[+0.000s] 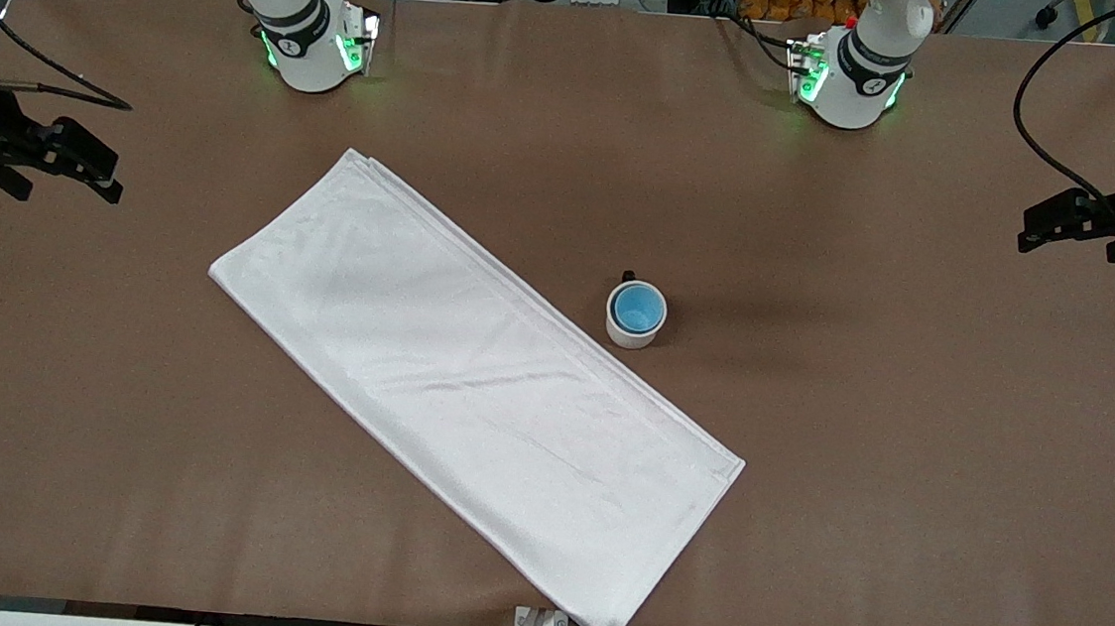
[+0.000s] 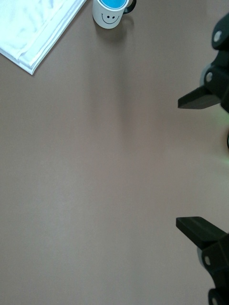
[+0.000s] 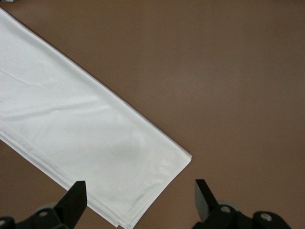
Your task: Place blue cup into white mug on table
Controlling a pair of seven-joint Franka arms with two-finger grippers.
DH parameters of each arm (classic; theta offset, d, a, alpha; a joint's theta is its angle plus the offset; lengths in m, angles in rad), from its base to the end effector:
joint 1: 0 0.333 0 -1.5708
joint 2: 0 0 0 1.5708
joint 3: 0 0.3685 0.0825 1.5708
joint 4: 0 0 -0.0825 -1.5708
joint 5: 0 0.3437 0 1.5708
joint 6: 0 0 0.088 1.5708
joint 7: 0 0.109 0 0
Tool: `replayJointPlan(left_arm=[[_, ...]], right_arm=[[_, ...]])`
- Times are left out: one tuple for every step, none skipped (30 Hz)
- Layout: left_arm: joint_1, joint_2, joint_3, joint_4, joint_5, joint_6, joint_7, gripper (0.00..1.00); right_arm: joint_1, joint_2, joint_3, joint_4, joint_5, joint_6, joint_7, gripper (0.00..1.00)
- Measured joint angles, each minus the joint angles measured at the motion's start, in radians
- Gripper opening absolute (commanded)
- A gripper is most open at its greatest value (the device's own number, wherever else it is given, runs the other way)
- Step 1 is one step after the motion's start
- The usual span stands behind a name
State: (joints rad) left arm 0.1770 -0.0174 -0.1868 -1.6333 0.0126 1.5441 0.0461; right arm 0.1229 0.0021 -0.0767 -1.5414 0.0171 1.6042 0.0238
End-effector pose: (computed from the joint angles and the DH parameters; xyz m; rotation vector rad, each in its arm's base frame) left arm 0.5032 -0.0046 0.6546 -3.1238 0.0873 0.1131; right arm 0.5184 0.0258 0.6897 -3.1209 -0.0349 -0.0938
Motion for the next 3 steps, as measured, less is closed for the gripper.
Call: replayJointPlan(left_arm=[[0.0, 0.0, 0.0, 0.0, 0.0, 0.0, 0.0, 1.0], [0.0, 0.0, 0.0, 0.0, 0.0, 0.0, 0.0, 1.0], [0.0, 0.0, 0.0, 0.0, 0.0, 0.0, 0.0, 1.0]], right_arm=[[0.0, 0.0, 0.0, 0.0, 0.0, 0.0, 0.0, 1.0], [0.0, 0.0, 0.0, -0.001, 0.0, 0.0, 0.0, 1.0], [0.0, 0.0, 0.0, -0.001, 0.0, 0.0, 0.0, 1.0]])
